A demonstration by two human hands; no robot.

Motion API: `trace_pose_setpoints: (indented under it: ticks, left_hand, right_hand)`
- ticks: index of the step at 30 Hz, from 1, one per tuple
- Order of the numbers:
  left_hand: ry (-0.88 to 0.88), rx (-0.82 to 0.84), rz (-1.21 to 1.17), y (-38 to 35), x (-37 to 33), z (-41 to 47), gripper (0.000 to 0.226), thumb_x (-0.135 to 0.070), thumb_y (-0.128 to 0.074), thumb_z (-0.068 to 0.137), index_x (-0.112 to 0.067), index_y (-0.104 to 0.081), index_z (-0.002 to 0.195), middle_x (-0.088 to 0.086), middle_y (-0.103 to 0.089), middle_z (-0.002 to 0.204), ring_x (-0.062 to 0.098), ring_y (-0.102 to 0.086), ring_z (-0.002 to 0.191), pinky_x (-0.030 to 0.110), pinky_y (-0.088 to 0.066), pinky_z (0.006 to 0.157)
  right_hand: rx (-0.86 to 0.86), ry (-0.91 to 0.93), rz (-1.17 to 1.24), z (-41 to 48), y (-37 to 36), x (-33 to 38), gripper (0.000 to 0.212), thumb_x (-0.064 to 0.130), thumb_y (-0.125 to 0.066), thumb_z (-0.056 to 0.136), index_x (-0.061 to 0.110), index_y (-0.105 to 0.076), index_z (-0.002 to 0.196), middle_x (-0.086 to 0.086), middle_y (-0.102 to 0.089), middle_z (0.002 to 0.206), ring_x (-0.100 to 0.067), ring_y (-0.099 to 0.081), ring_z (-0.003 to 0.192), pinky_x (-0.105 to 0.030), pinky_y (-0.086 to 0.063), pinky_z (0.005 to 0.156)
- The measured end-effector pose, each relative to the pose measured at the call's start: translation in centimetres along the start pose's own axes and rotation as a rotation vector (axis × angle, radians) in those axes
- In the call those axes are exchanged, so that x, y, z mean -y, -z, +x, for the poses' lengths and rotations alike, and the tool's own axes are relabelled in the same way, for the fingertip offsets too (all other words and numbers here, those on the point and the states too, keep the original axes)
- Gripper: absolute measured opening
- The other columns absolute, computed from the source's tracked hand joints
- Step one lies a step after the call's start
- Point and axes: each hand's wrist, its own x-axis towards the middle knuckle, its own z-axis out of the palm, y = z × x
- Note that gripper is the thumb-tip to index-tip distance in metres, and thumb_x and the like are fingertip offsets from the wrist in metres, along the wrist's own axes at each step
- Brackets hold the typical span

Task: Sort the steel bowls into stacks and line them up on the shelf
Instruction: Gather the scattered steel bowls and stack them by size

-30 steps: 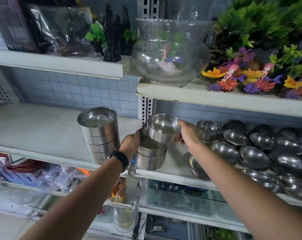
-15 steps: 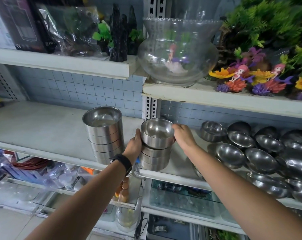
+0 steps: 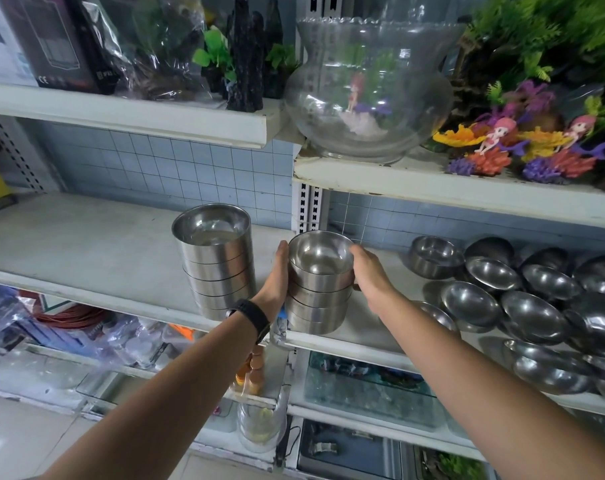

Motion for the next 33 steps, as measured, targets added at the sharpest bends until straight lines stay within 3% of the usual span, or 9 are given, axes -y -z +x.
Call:
trace_pose_setpoints:
  ticks: [4, 12, 14, 19, 22, 26, 29, 31, 33]
  left_hand:
    - [-0.011, 0.029, -0.009, 0.1, 0.4, 0.4, 0.06, -0.057, -0.011, 0.105, -0.034, -0.066, 0.097, -0.001, -0.07, 0.103, 0.0, -0.063, 0.087, 0.022, -0.048, 0.073]
    - [0.014, -0.053, 0.002, 0.2, 0.5, 0.7, 0.051, -0.056, -0.019, 0.105, -0.032, -0.063, 0.094, -0.005, -0.066, 0.092, 0.002, -0.058, 0.082, 0.023, -0.045, 0.068]
    - [0.032, -0.069, 0.004, 0.4, 0.5, 0.9, 0.05, -0.057, -0.021, 0.105, -0.032, -0.064, 0.095, 0.0, -0.068, 0.099, 0.004, -0.059, 0.083, 0.025, -0.046, 0.07]
    - [0.019, -0.07, 0.072, 0.8, 0.8, 1.7, 0.065, -0.053, -0.022, 0.105, -0.008, -0.061, 0.132, 0.031, -0.055, 0.134, 0.026, -0.058, 0.115, 0.025, -0.044, 0.068]
    - [0.014, -0.07, 0.098, 1.1, 1.0, 2.4, 0.075, -0.057, -0.024, 0.102, 0.002, -0.06, 0.13, 0.032, -0.062, 0.123, 0.04, -0.058, 0.12, 0.03, -0.046, 0.076]
    - [-0.035, -0.099, 0.129, 1.3, 0.9, 2.4, 0.079, -0.07, -0.024, 0.084, -0.015, -0.065, 0.123, 0.008, -0.067, 0.085, 0.02, -0.062, 0.085, 0.036, -0.05, 0.087]
    - [-0.039, -0.117, 0.141, 1.3, -0.1, 1.9, 0.062, -0.058, -0.029, 0.094, -0.016, -0.06, 0.126, 0.018, -0.067, 0.101, 0.016, -0.059, 0.083, 0.034, -0.051, 0.081]
    - [-0.065, -0.128, 0.16, 1.1, -0.8, 1.2, 0.042, -0.039, -0.029, 0.104, -0.016, -0.058, 0.124, 0.008, -0.065, 0.1, 0.016, -0.06, 0.088, 0.03, -0.049, 0.075]
    - [-0.106, -0.123, 0.24, 1.2, -1.4, 0.9, 0.038, -0.03, -0.031, 0.105, -0.015, -0.058, 0.128, 0.006, -0.064, 0.113, 0.022, -0.061, 0.105, 0.034, -0.051, 0.085]
  right_hand:
    - [0.019, -0.038, 0.068, -0.1, -0.4, -0.3, 0.038, 0.037, -0.034, 0.102, 0.022, -0.067, 0.09, 0.0, -0.07, 0.093, -0.019, -0.061, 0.09, -0.043, -0.049, 0.099]
    - [0.022, -0.038, 0.074, -0.1, -0.6, -0.5, 0.041, 0.044, -0.036, 0.1, 0.023, -0.07, 0.094, -0.001, -0.073, 0.1, -0.022, -0.065, 0.099, -0.047, -0.049, 0.103]
    - [0.015, -0.034, 0.069, -0.2, -0.6, -0.4, 0.04, 0.044, -0.036, 0.101, 0.023, -0.07, 0.094, 0.0, -0.072, 0.097, -0.021, -0.064, 0.096, -0.047, -0.049, 0.104]
    - [0.022, -0.008, 0.076, -0.5, -0.6, -0.2, 0.039, 0.041, -0.034, 0.103, 0.027, -0.069, 0.095, 0.002, -0.071, 0.101, -0.016, -0.062, 0.095, -0.044, -0.049, 0.103]
    - [0.021, -0.017, 0.068, -0.4, -0.6, -0.2, 0.039, 0.044, -0.034, 0.102, 0.03, -0.07, 0.096, 0.002, -0.072, 0.105, -0.017, -0.063, 0.101, -0.041, -0.049, 0.101]
    - [0.054, -0.018, 0.069, -0.6, -0.5, -0.2, 0.036, 0.045, -0.034, 0.104, 0.034, -0.068, 0.095, 0.0, -0.072, 0.105, -0.019, -0.064, 0.101, -0.043, -0.05, 0.1]
    - [0.055, -0.009, 0.047, -0.5, -0.4, -0.1, 0.037, 0.044, -0.035, 0.103, 0.033, -0.069, 0.093, 0.001, -0.072, 0.104, -0.018, -0.064, 0.101, -0.043, -0.05, 0.101]
    - [0.074, -0.014, 0.017, -0.4, 0.0, -0.1, 0.037, 0.047, -0.035, 0.102, 0.033, -0.068, 0.095, 0.001, -0.071, 0.107, -0.018, -0.063, 0.103, -0.042, -0.05, 0.1]
    - [0.12, 0.003, -0.023, -0.2, 0.3, 0.1, 0.038, 0.05, -0.035, 0.1, 0.032, -0.069, 0.1, 0.0, -0.071, 0.113, -0.02, -0.063, 0.107, -0.044, -0.049, 0.102]
